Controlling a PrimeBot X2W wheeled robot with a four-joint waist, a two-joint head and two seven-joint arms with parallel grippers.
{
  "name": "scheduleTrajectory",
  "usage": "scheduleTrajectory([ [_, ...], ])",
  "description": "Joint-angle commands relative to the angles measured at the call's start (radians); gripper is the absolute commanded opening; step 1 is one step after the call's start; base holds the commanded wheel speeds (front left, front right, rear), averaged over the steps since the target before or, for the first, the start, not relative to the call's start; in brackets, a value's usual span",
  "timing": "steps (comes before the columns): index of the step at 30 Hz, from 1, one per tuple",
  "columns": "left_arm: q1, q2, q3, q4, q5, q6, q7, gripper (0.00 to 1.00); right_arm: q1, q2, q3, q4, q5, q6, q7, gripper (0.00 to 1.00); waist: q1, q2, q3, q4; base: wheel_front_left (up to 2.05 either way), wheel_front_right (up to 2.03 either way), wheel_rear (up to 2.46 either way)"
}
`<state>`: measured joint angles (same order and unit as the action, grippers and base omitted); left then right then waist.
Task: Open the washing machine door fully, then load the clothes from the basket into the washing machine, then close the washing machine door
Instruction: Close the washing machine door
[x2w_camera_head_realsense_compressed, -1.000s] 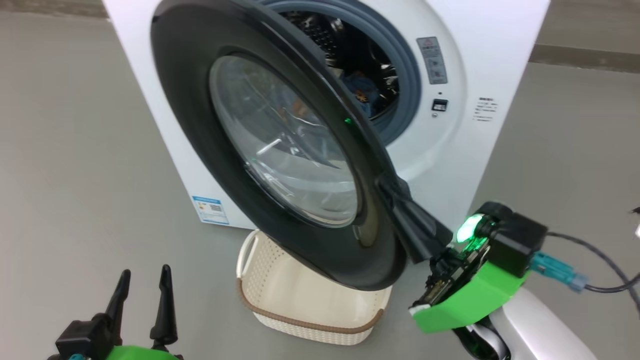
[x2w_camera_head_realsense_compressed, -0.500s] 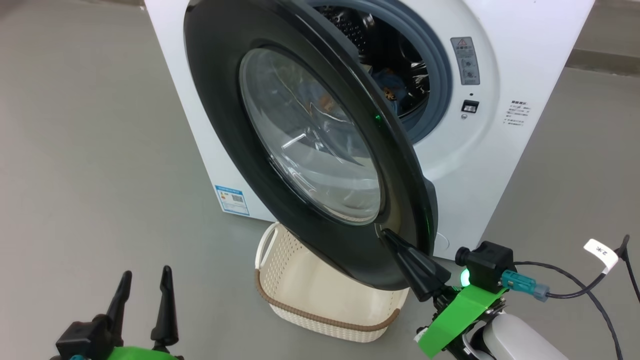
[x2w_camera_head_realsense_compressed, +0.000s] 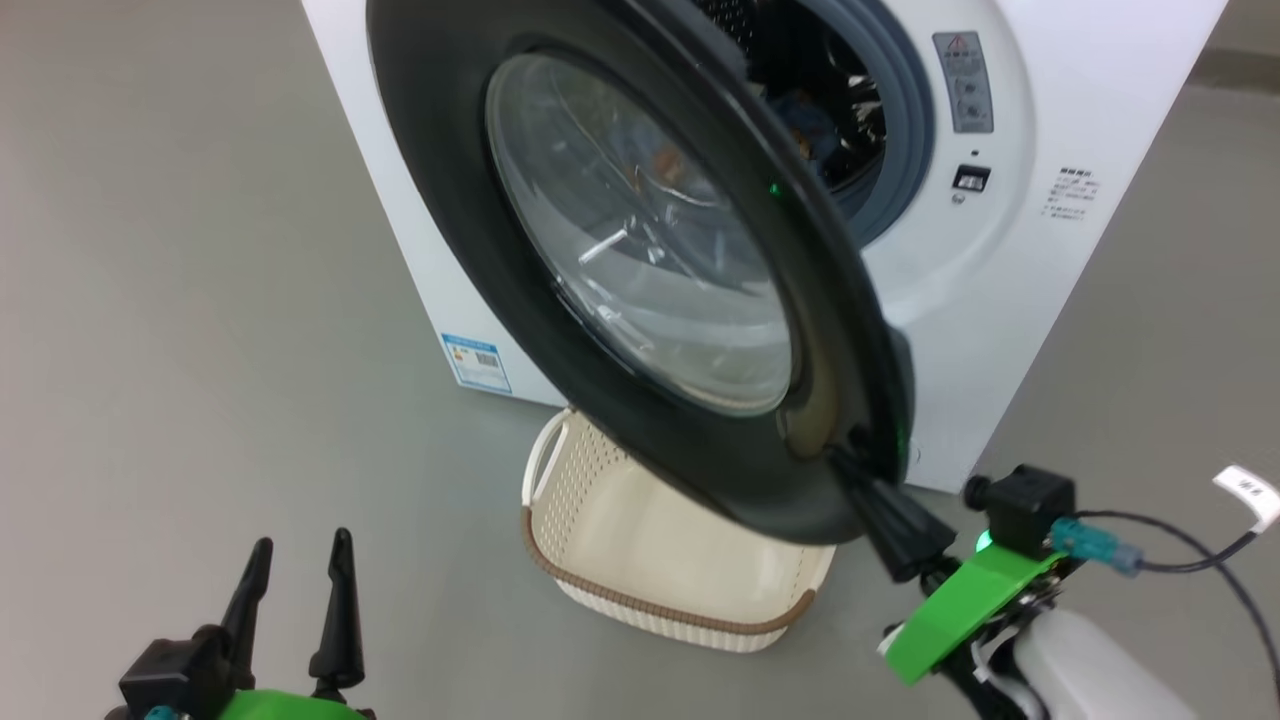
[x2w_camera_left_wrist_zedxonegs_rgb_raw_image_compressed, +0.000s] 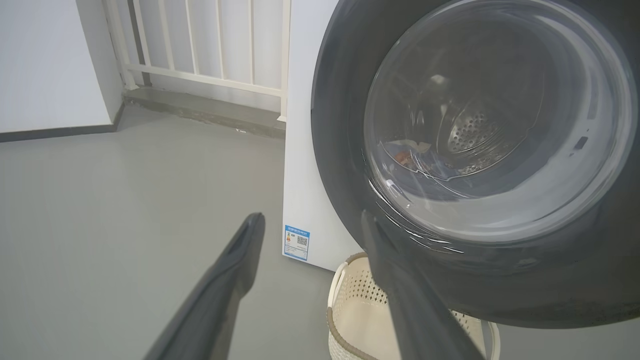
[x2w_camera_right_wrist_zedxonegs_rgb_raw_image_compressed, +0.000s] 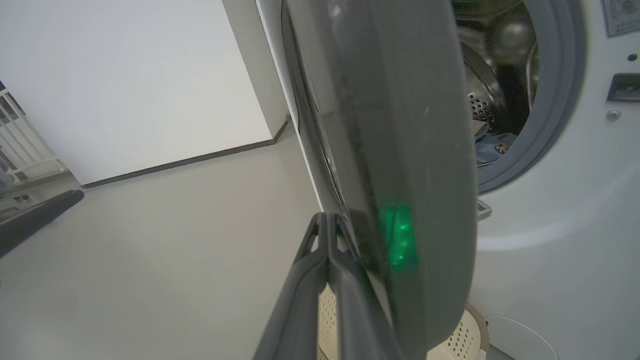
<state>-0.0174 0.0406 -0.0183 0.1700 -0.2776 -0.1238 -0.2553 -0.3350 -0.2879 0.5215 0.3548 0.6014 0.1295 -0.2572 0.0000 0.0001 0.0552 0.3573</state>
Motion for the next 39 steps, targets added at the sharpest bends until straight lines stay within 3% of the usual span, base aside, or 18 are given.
scheduleTrajectory([
  [1, -0.038, 0.01, 0.029, -0.024, -0.005, -0.005, -0.006, 1.0, -0.039, -0.017, -0.016, -0.016, 0.0, 0.001, -0.005, 0.0, 0.0, -0.0001, 0.028, 0.002, 0.0, 0.0, 0.0],
  [11, -0.089, 0.01, 0.022, -0.044, -0.001, -0.006, -0.006, 1.0, -0.17, -0.098, -0.14, -0.01, -0.013, 0.001, -0.005, 0.0, 0.0, -0.0001, 0.181, 0.008, 0.0, 0.0, 0.0],
  [26, -0.168, 0.01, -0.001, -0.065, -0.045, -0.004, -0.006, 1.0, -0.485, -0.226, -0.127, 0.069, 0.011, 0.001, -0.005, 0.0, 0.0, -0.0001, 0.37, 0.039, 0.0, 0.0, 0.0],
  [32, -0.18, 0.01, -0.015, -0.064, -0.056, 0.005, -0.006, 1.0, -0.566, -0.247, -0.118, 0.097, 0.018, 0.001, -0.005, 0.0, 0.0, -0.0001, 0.387, 0.048, 0.0, 0.0, 0.0],
  [39, -0.184, 0.01, -0.016, -0.055, -0.056, 0.009, -0.006, 1.0, -0.558, -0.235, -0.12, 0.102, 0.016, 0.001, -0.005, 0.0, 0.0, -0.0001, 0.364, 0.045, 0.0, 0.0, 0.0],
])
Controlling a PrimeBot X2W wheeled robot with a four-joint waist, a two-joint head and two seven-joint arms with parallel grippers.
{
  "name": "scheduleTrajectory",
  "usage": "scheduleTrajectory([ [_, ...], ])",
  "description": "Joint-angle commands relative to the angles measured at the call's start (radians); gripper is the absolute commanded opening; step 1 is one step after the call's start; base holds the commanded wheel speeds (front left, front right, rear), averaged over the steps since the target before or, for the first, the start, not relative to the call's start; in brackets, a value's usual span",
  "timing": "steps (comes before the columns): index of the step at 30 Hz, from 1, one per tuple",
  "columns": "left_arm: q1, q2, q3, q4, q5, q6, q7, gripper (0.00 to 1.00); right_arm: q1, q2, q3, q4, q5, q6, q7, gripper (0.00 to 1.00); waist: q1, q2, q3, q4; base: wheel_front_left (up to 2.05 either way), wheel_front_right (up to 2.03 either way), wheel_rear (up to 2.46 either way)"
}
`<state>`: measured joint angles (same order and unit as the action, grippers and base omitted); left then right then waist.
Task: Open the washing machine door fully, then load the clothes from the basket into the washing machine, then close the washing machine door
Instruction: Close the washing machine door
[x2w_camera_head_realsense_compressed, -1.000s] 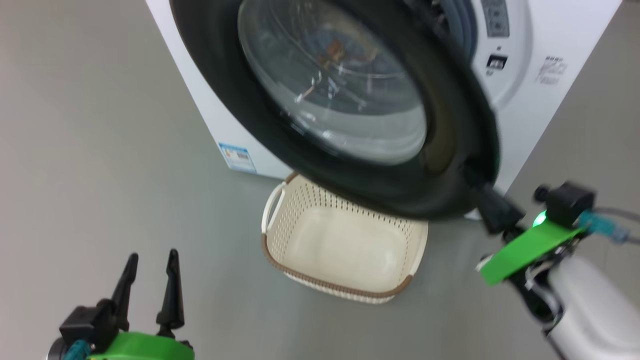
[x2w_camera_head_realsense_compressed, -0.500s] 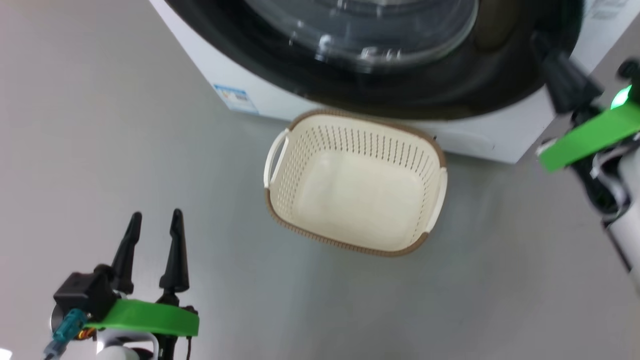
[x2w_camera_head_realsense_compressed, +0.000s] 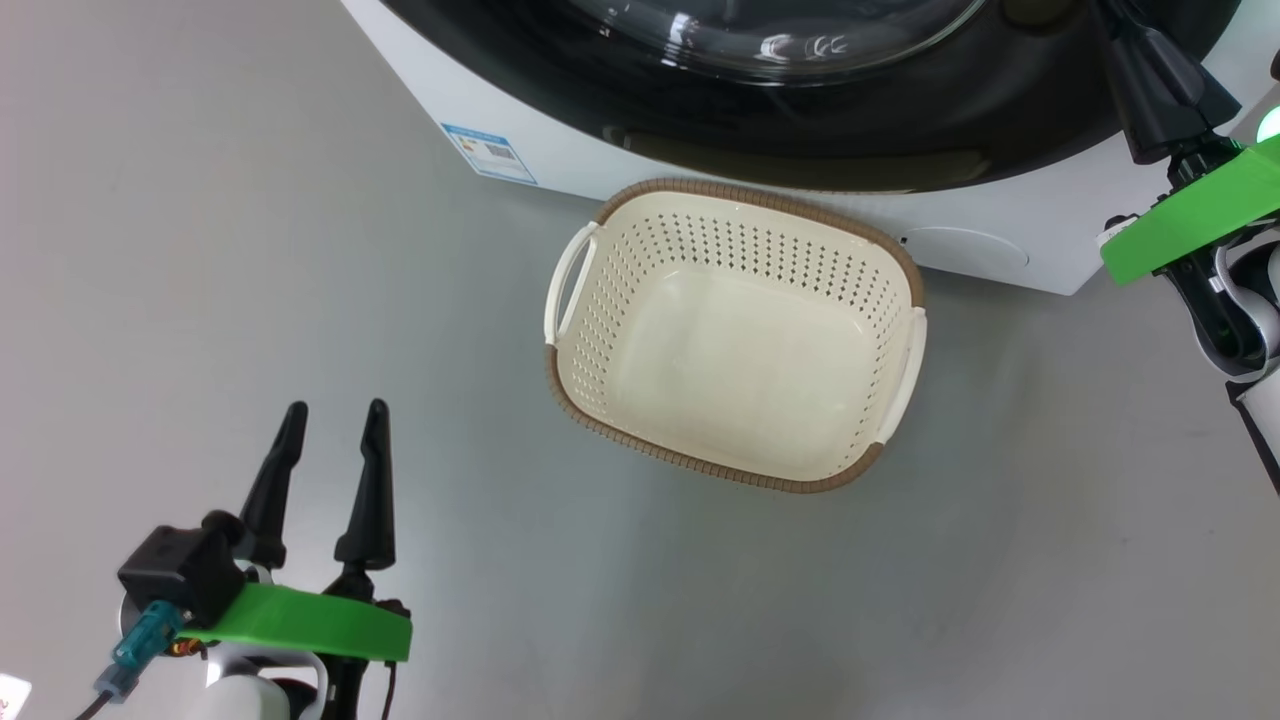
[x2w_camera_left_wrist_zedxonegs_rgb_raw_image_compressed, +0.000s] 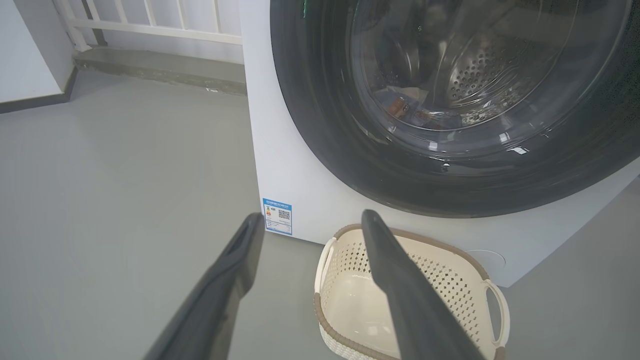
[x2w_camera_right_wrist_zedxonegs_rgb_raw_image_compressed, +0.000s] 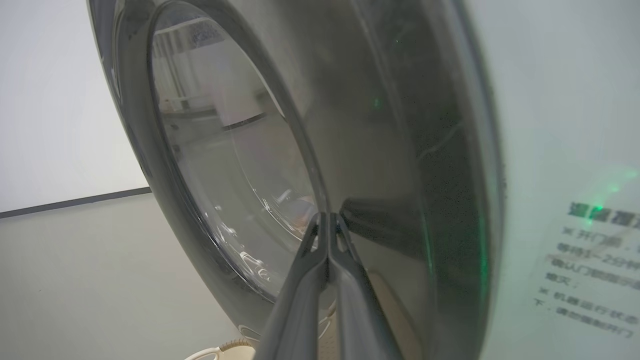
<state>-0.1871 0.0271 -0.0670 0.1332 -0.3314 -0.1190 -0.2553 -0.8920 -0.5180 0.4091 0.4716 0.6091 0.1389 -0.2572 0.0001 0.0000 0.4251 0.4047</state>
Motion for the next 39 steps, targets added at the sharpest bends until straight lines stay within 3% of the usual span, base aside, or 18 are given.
scheduleTrajectory([
  [1, -0.015, 0.023, 0.033, -0.016, -0.001, 0.004, -0.006, 1.0, 0.004, -0.003, -0.007, -0.015, 0.008, -0.008, -0.005, 0.0, -0.0001, 0.0, -0.01, -0.005, 0.0, 0.0, 0.0],
  [8, -0.012, 0.023, 0.035, -0.003, 0.01, 0.002, -0.006, 1.0, 0.054, 0.022, -0.003, -0.021, 0.003, -0.008, -0.005, 0.0, -0.0001, 0.0, -0.056, -0.026, 0.0, 0.0, 0.0],
  [11, -0.01, 0.023, 0.035, 0.002, 0.016, 0.0, -0.006, 1.0, 0.092, 0.036, 0.009, -0.019, 0.006, -0.008, -0.005, 0.39, -0.0001, 0.0, -0.089, -0.04, 0.0, 0.0, 0.0],
  [12, -0.008, 0.023, 0.035, 0.005, 0.018, -0.001, -0.006, 1.0, 0.105, 0.041, 0.012, -0.02, 0.008, -0.008, -0.005, 0.46, -0.0001, 0.0, -0.101, -0.046, 0.0, 0.0, 0.0],
  [14, -0.004, 0.023, 0.035, 0.01, 0.024, -0.002, -0.006, 1.0, 0.129, 0.051, 0.016, -0.024, 0.01, -0.008, -0.005, 1.0, -0.0001, 0.0, -0.125, -0.059, 0.0, 0.0, 0.0],
  [39, 0.051, 0.035, 0.07, 0.044, 0.055, -0.011, -0.006, 1.0, 0.434, 0.156, -0.039, -0.146, -0.027, -0.008, -0.005, 1.0, -0.0001, 0.0, -0.34, -0.317, 0.0, 0.0, 0.0],
])
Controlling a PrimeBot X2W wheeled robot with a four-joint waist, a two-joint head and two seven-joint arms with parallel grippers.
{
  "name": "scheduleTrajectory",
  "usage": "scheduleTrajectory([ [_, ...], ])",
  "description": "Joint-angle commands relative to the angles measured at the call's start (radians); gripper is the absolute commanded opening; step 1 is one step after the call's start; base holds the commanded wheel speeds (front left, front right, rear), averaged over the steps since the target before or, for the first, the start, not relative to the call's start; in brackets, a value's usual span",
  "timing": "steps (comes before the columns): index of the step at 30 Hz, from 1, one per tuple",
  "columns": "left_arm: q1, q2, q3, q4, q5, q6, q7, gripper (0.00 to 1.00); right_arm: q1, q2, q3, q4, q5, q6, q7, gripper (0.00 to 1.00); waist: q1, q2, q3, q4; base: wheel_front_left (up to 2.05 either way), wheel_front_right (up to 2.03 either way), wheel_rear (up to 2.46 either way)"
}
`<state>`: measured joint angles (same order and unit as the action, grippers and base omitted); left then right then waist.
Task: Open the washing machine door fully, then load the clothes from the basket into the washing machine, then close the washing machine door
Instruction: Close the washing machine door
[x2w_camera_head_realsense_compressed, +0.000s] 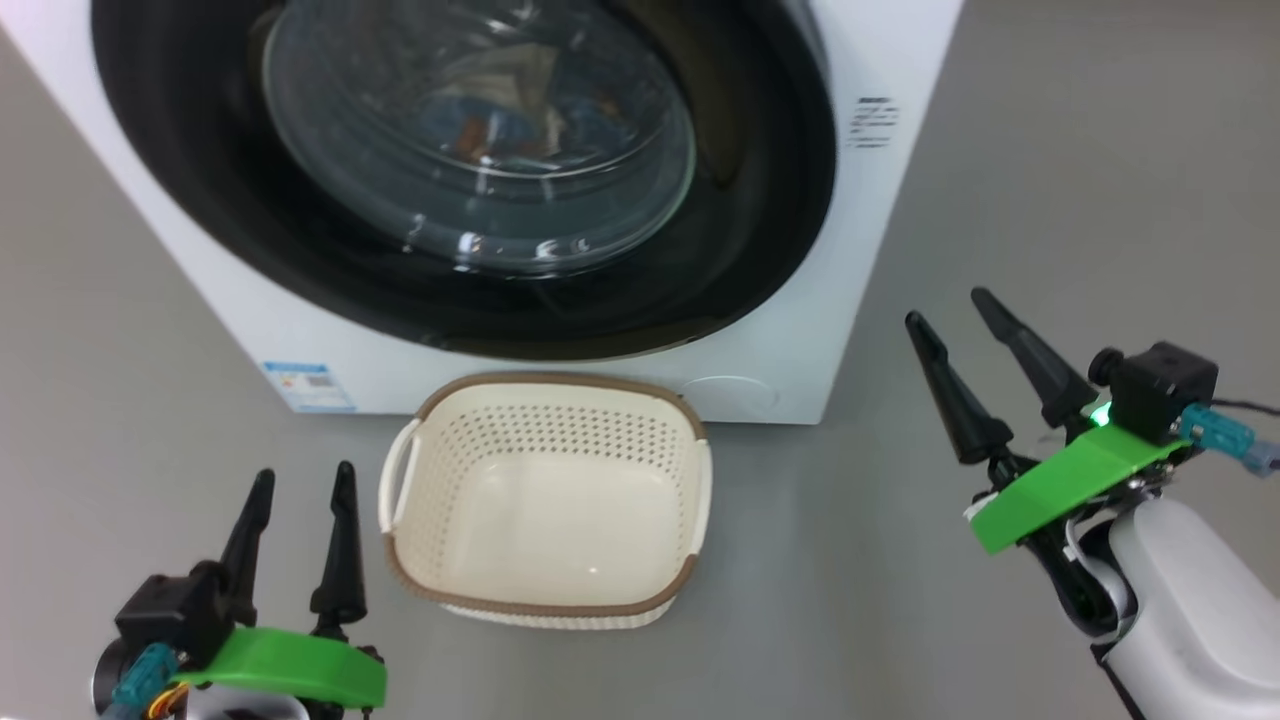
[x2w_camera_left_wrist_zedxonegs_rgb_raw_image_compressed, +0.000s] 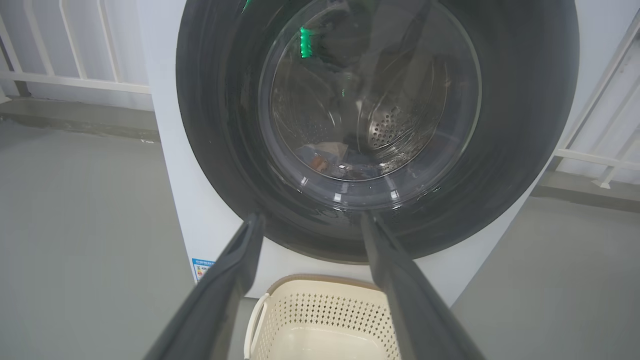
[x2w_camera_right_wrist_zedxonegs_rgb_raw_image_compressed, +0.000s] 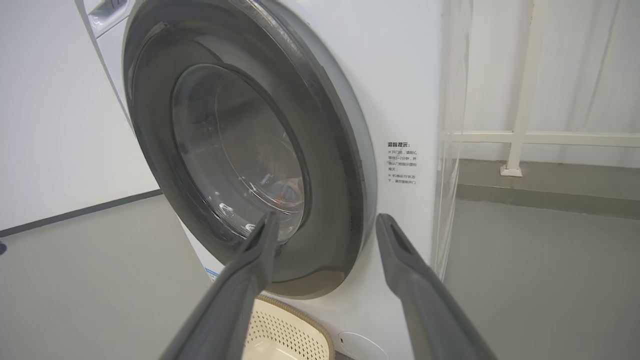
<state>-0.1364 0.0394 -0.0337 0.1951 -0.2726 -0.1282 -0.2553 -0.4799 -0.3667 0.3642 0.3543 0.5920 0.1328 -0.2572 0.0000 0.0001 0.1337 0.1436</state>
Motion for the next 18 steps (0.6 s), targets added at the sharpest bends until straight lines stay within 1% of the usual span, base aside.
scheduleTrajectory([
  [1, 0.004, 0.022, 0.041, -0.016, -0.011, -0.001, -0.006, 1.0, 0.034, 0.008, 0.004, -0.033, -0.012, -0.002, -0.005, 1.0, 0.0, -0.0001, -0.055, -0.066, 0.0, 0.0, 0.0],
  [9, 0.04, 0.032, 0.037, 0.004, -0.025, -0.002, -0.006, 1.0, 0.12, 0.022, -0.03, -0.065, -0.031, -0.002, -0.005, 1.0, 0.0, -0.0001, -0.094, -0.136, 0.0, 0.0, 0.0],
  [18, 0.056, 0.048, 0.031, 0.019, -0.057, -0.002, -0.006, 1.0, 0.204, 0.029, -0.079, -0.103, -0.057, -0.002, -0.005, 1.0, 0.0, -0.0001, -0.127, -0.175, 0.0, 0.0, 0.0],
])
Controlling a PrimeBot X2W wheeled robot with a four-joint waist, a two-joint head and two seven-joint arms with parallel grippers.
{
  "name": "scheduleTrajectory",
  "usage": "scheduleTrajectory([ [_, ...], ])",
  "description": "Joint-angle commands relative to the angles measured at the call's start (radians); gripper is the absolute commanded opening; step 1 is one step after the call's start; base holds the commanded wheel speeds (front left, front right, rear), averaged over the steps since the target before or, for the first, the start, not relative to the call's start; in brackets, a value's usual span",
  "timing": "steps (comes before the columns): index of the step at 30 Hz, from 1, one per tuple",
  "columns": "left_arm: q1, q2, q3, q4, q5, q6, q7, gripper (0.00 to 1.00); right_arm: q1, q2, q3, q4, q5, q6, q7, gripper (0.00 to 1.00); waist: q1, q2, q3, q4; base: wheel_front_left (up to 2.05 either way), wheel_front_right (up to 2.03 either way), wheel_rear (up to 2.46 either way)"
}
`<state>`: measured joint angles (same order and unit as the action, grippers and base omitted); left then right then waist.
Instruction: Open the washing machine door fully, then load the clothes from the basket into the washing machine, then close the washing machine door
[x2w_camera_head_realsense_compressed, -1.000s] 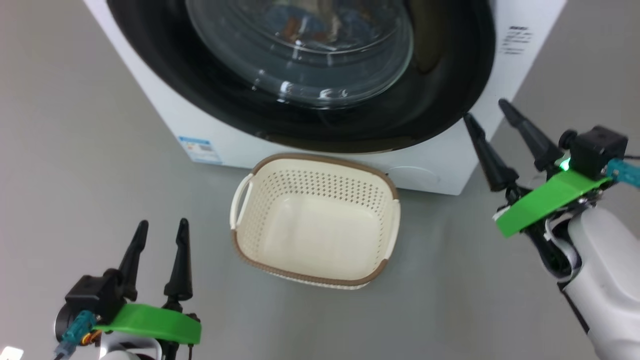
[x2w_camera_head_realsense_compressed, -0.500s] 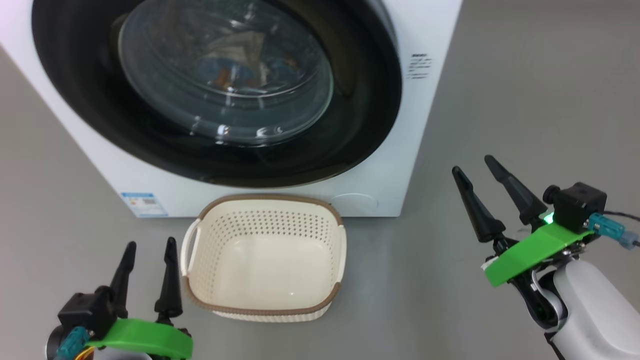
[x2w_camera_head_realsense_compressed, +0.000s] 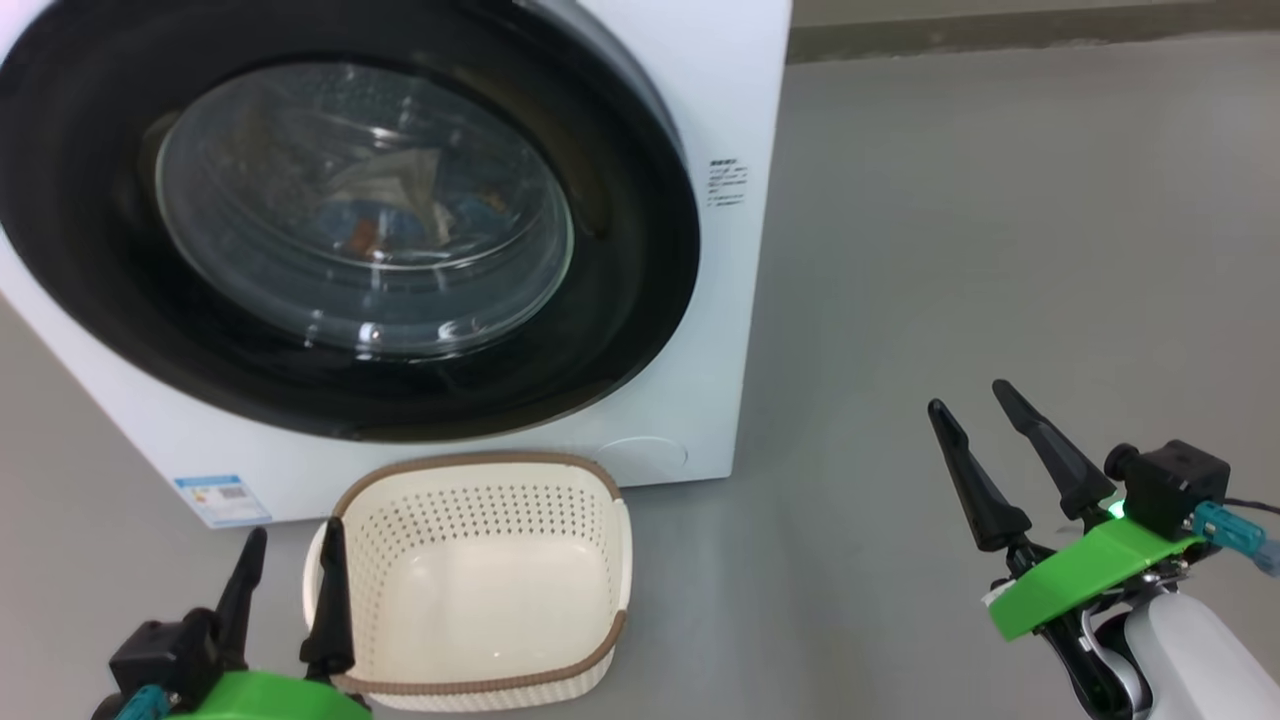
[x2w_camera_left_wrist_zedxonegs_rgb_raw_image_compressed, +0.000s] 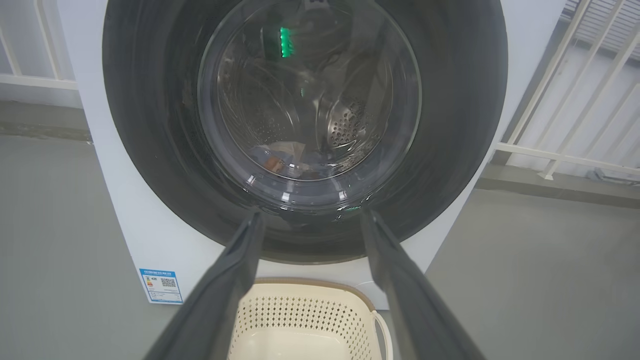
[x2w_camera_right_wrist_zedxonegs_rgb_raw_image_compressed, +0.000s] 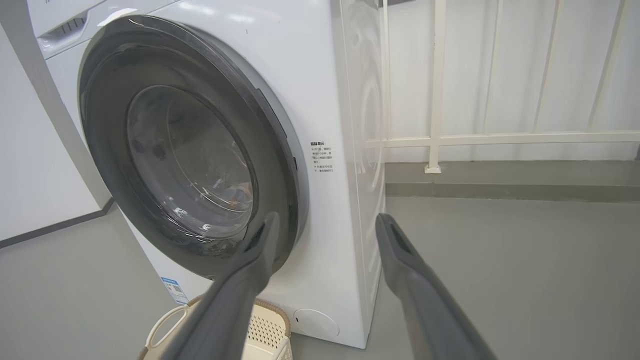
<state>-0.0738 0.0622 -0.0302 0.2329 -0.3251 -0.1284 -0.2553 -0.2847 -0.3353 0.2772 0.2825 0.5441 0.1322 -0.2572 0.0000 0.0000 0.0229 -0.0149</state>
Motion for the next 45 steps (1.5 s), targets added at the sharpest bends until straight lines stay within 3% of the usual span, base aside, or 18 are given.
scheduleTrajectory([
  [1, -0.005, 0.028, 0.026, -0.02, -0.006, -0.002, -0.006, 1.0, 0.015, -0.002, 0.004, -0.035, -0.013, -0.002, -0.005, 1.0, 0.0, 0.0, -0.018, -0.019, 0.0, 0.0, 0.0],
  [15, 0.006, 0.038, 0.011, -0.04, -0.021, -0.002, -0.006, 1.0, 0.06, 0.02, -0.049, -0.066, -0.053, -0.002, -0.005, 1.0, 0.0, 0.0, -0.023, -0.031, 0.0, 0.0, 0.0],
  [45, -0.005, 0.051, -0.004, -0.038, -0.028, 0.0, -0.006, 1.0, 0.064, 0.031, -0.058, -0.068, -0.061, -0.002, -0.005, 1.0, 0.0, 0.0, -0.019, -0.024, 0.0, 0.0, 0.0],
])
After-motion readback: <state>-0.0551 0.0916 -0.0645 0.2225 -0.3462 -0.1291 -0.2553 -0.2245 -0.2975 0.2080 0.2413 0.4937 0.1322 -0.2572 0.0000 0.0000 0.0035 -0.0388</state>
